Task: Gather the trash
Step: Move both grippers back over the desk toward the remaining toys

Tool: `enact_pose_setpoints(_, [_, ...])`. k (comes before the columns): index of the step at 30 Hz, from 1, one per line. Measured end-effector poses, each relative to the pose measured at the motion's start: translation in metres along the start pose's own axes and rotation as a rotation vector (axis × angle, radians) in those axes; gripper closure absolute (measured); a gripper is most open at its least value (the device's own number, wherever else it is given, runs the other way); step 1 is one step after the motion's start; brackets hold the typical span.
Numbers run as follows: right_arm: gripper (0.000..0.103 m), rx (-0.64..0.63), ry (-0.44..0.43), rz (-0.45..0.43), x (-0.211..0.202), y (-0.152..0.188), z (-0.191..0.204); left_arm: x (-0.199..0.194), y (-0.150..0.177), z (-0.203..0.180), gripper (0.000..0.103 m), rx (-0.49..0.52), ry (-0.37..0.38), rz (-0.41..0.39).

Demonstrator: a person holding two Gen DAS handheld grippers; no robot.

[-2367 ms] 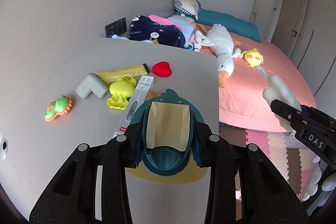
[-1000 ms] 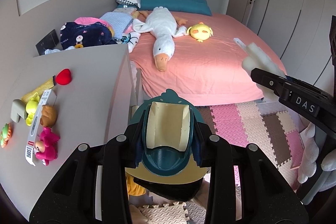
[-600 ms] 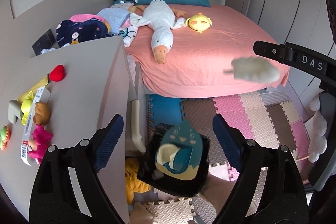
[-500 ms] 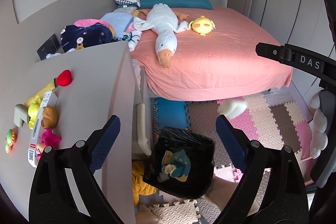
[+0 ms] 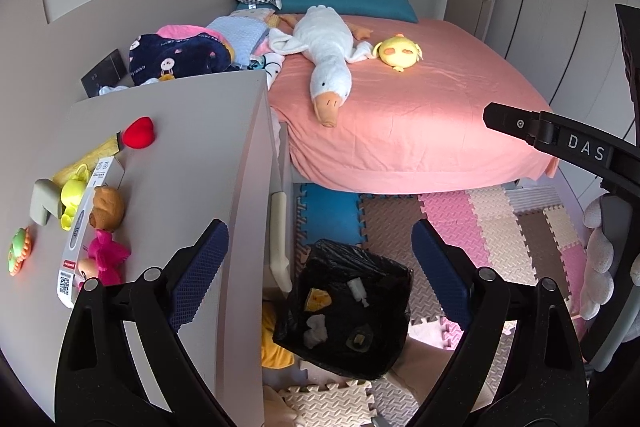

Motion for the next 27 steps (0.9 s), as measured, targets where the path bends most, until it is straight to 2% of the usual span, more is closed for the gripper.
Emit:
enact_pose_setpoints(12, [0.039,-0.077,-0.061,0.057,0.018,0.023,0.055,-0.022,0.022,0.057,0.013,-0.065,-0.09,-0.009])
enact_pose_setpoints(27, [0.039,-0.22,-0.14,0.126,0.033,0.066,0.145,-0.061,0.067,0.143,0.013,-0.174,-0.221,-0.003])
Point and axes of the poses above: each gripper's, at about its wrist camera, not at the fingertips, and x roughly the way its jaws point, z to its left, y to its underside, the point moved 1 cm from there along x, roughly the way its jaws point, and after that the axes turned 10 degrees about x, right-handed, at the moved point
